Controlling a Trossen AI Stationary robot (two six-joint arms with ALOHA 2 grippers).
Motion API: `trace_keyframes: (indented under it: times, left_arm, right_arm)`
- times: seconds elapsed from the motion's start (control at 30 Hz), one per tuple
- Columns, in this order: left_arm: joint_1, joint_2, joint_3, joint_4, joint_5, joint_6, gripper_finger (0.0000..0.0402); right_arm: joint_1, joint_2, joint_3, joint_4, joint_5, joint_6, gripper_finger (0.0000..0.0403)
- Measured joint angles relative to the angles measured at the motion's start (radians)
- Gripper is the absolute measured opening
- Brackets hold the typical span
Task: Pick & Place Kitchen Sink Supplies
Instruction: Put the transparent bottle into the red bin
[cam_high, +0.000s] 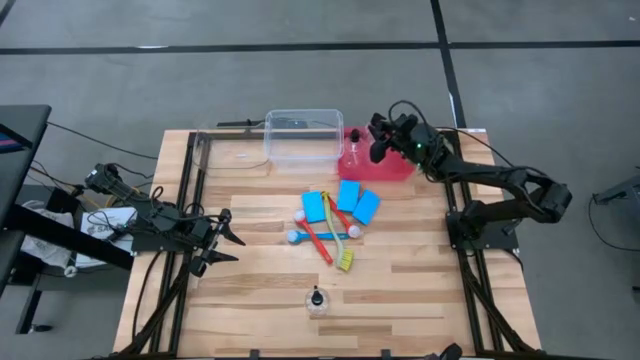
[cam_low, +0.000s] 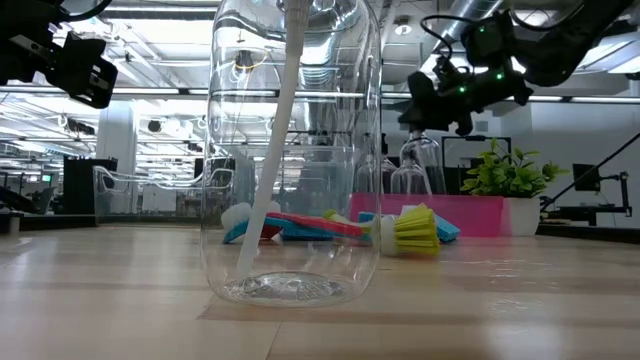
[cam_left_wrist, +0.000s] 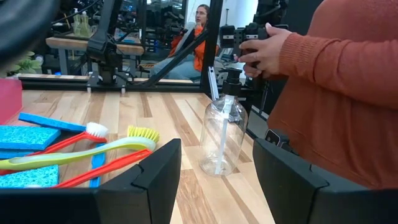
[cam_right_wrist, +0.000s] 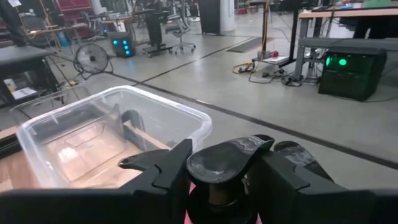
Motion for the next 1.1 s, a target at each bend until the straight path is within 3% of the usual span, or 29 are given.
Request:
trace_keyframes:
  times: [0.27, 1.1]
  left_arm:
    - [0.000, 0.000, 0.000, 0.000, 0.000, 0.000, 0.0202]
    - [0.000, 0.000, 0.000, 0.000, 0.000, 0.000, 0.0202]
  right_arm:
    - [-0.002, 0.000, 0.000, -0.026, -0.020, -0.005, 0.0123]
    - [0.041, 0.000, 0.000, -0.045, -0.023, 0.026, 0.0148]
